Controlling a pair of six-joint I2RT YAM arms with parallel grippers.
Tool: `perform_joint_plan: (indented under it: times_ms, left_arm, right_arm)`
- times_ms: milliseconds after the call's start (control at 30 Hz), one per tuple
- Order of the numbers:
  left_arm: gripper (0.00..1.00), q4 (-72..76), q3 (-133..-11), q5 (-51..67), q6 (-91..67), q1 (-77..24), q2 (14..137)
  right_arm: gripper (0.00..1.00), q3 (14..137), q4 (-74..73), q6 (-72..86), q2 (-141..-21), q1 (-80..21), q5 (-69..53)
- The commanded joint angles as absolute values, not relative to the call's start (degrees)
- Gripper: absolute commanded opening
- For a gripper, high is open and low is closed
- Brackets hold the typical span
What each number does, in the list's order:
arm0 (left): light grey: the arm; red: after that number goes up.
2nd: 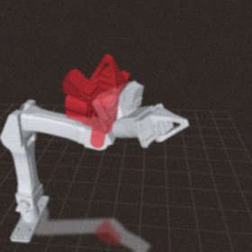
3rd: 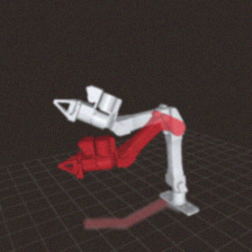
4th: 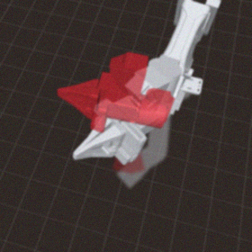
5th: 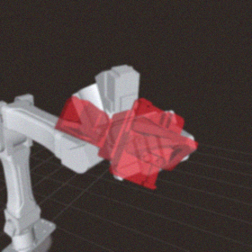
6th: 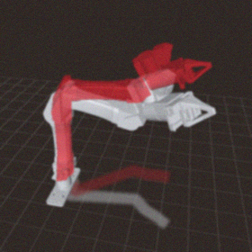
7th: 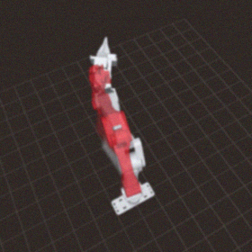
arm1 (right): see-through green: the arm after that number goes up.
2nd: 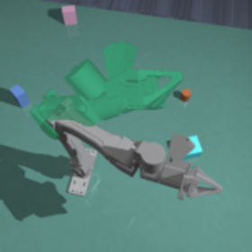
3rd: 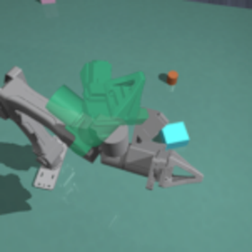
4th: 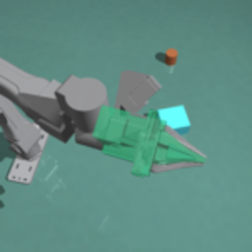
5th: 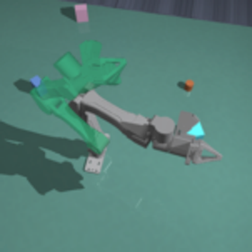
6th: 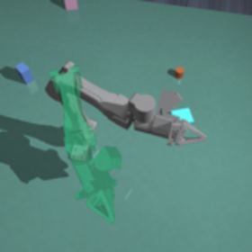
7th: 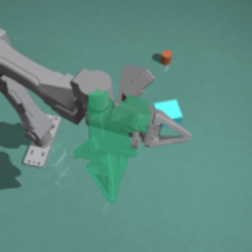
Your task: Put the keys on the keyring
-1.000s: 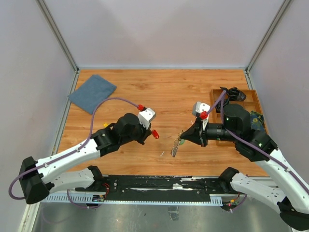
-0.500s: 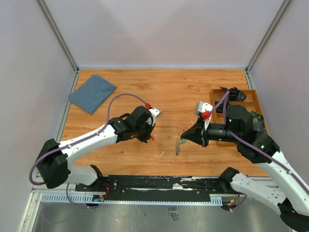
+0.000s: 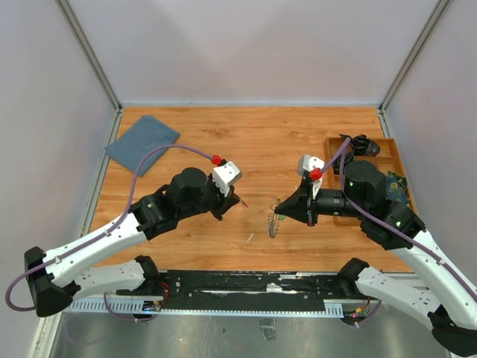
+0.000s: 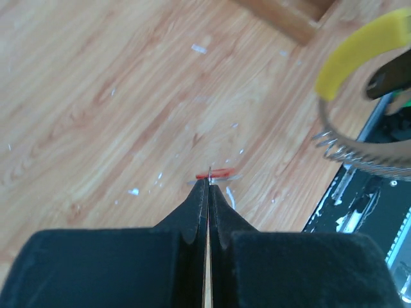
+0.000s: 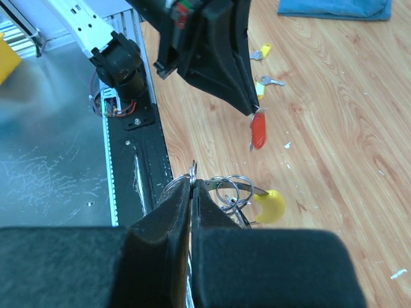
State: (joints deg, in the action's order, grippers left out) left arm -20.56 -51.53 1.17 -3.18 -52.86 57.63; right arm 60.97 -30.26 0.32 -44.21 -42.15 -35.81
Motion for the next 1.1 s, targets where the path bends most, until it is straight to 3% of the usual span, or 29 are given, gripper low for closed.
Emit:
perform_joint_plan:
  times_ms: [0,300,567,1067]
  left_arm:
    - [0.01,-15.3,-53.0,-1.2,2.9,-57.1,53.8]
    - [0.01,-8.3,-54.6,-3.9,8.1,-65.2,47.8]
    - [0.01,-6.2,-57.8,-5.3,12.9,-71.1,48.0]
    - [0.00,-6.5,-60.0,-6.9,15.4,-74.1,50.4]
  right_arm:
    - [0.01,59.1,-21.3,6.6,-44.1,-43.1,-40.1]
    - [0.01,56.7,-9.9,14.5,-43.5,-43.1,-45.9]
    - [0.01,59.6,-9.8,19.2,-45.0,-43.1,-47.3]
    - [0.01,59.0,-6.1,25.1,-45.2,-43.1,-46.1]
